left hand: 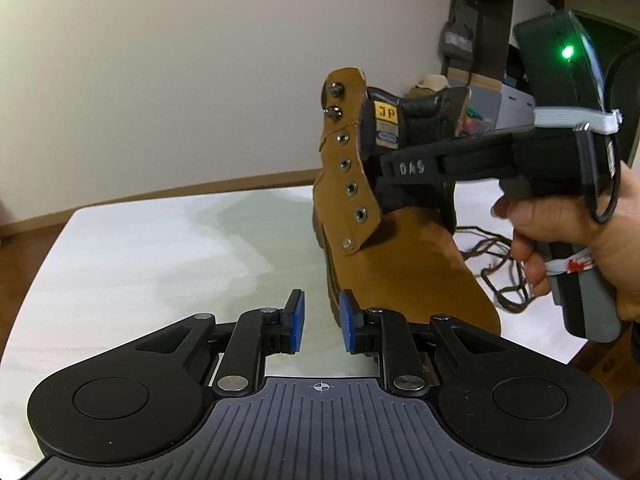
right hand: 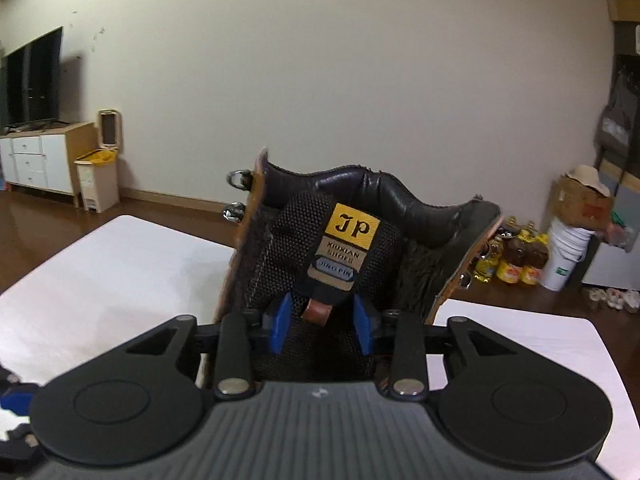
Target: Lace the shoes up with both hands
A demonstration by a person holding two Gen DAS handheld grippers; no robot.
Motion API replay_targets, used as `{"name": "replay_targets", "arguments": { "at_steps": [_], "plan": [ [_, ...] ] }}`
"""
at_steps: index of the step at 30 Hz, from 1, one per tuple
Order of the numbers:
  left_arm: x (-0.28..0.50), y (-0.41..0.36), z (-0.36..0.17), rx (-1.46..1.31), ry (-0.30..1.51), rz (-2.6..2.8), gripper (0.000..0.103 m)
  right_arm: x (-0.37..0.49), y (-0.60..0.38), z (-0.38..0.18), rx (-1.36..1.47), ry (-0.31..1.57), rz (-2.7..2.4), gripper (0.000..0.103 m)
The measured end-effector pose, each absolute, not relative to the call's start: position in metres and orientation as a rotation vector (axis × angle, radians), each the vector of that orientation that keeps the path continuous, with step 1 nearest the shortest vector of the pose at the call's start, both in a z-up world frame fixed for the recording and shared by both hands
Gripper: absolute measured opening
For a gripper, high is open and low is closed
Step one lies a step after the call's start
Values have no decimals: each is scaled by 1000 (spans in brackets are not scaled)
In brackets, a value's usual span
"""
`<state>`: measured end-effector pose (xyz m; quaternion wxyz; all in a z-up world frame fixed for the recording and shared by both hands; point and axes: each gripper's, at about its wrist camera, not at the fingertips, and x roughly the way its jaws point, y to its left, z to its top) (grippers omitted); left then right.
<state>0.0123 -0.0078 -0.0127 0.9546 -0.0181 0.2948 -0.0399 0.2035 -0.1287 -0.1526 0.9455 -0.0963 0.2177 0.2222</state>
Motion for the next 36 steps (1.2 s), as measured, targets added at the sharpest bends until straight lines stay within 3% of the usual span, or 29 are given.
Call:
{"name": "replay_targets", "arguments": {
  "at_steps": [6, 14, 20, 26, 30, 36],
  "plan": [
    [14, -6, -9, -33, 581, -75, 21, 163, -205, -130, -35, 326, 540, 39],
    [19, -16, 2, 2, 542, -124, 21, 164, -336, -175, 167, 620, 499, 38],
    [36, -4, 5, 17, 527, -138, 21, 180, -344, -181, 201, 675, 479, 38],
    [72, 9, 19, 33, 563, -202, 21, 247, -312, -186, 54, 690, 415, 37],
    [95, 9, 37, 34, 651, -246, 21, 281, -281, -192, -268, 739, 485, 35],
    [117, 3, 54, -2, 822, -287, 21, 312, -283, -196, -428, 883, 681, 33]
  ]
}}
